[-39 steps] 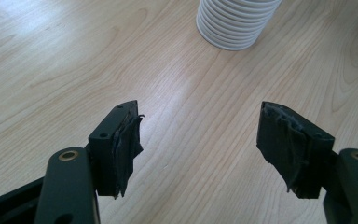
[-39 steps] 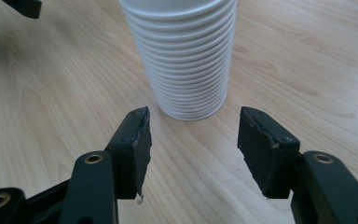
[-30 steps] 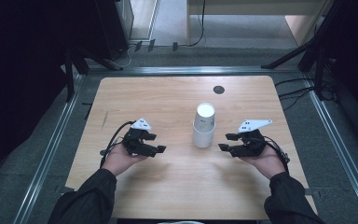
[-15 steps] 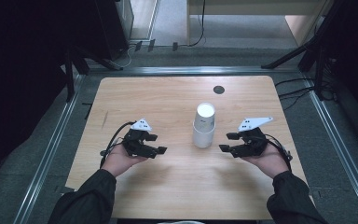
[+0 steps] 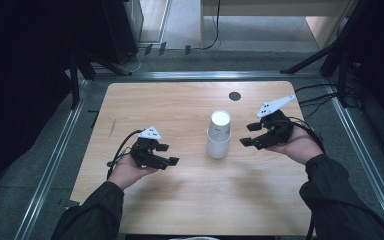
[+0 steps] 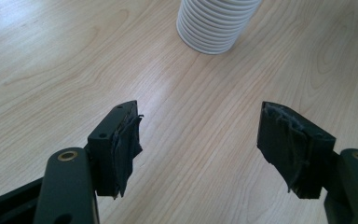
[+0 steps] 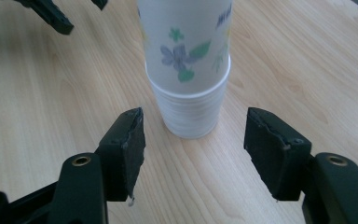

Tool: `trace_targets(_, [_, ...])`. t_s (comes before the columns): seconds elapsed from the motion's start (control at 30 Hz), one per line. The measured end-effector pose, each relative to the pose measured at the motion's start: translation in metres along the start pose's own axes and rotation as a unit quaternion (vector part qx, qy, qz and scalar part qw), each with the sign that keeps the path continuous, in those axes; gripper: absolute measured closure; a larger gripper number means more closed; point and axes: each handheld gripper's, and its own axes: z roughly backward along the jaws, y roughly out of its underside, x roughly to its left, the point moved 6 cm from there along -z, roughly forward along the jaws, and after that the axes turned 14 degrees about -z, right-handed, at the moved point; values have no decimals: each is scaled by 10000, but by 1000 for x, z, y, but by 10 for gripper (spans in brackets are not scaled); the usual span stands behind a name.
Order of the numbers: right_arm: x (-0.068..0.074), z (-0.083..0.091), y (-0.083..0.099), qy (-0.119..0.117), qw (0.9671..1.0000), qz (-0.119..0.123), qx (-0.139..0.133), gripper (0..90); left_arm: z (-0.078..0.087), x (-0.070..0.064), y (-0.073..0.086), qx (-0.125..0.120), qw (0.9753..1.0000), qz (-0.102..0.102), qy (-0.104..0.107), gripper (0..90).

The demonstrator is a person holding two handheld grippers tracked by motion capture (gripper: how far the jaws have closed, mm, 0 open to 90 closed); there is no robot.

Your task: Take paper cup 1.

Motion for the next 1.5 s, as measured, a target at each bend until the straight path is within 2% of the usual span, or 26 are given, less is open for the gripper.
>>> trace_targets(0.1, [2, 2, -7, -8, 9999, 107, 66, 376, 1, 0, 1, 0, 10000, -20, -6, 294])
trace_targets(0.13, [3, 4, -10, 8, 9997, 218, 96, 369, 0, 0, 1, 6, 10000, -18, -14, 294])
trace_targets(0.17, [6, 6, -15, -53, 9991, 328, 255, 352, 0, 0, 2, 45, 10000, -34, -7, 293])
trace_targets(0.27, [7, 7, -22, -66, 9978, 500, 434, 316, 0, -1, 3, 54, 10000, -19, 4, 293])
trace_targets(0.43, [6, 6, -37, -85, 9967, 543, 589, 297, 1, -2, 4, 57, 10000, -21, -2, 293])
trace_targets(0.6, [8, -1, -54, -132, 9937, 716, 856, 287, 2, -2, 5, 30, 10000, 25, 1, 293])
trace_targets(0.77, [11, -6, -67, -161, 9916, 833, 972, 256, 4, -2, 7, 60, 10000, 20, 0, 293])
trace_targets(1.07, [15, -20, -79, -13, 9819, 1054, 1573, 244, 6, -2, 9, 58, 10000, 44, -10, 294])
trace_targets(1.2, [16, -26, -83, -14, 9809, 1077, 1620, 244, 5, -2, 9, 73, 10000, 29, 2, 294])
trace_targets(1.23, [17, -31, -85, 28, 9784, 1132, 1728, 244, 5, -2, 9, 77, 10000, 30, 15, 294])
trace_targets(1.3, [17, -32, -85, 45, 9771, 1153, 1787, 245, 5, -3, 9, 75, 10000, 30, 18, 294])
trace_targets(1.33, [20, -37, -85, 59, 9742, 1194, 1914, 244, 5, -2, 8, 69, 10000, 33, 23, 294])
trace_targets(1.5, [22, -45, -87, 106, 9718, 1276, 1982, 244, 5, -3, 9, 71, 10000, 47, 40, 293])
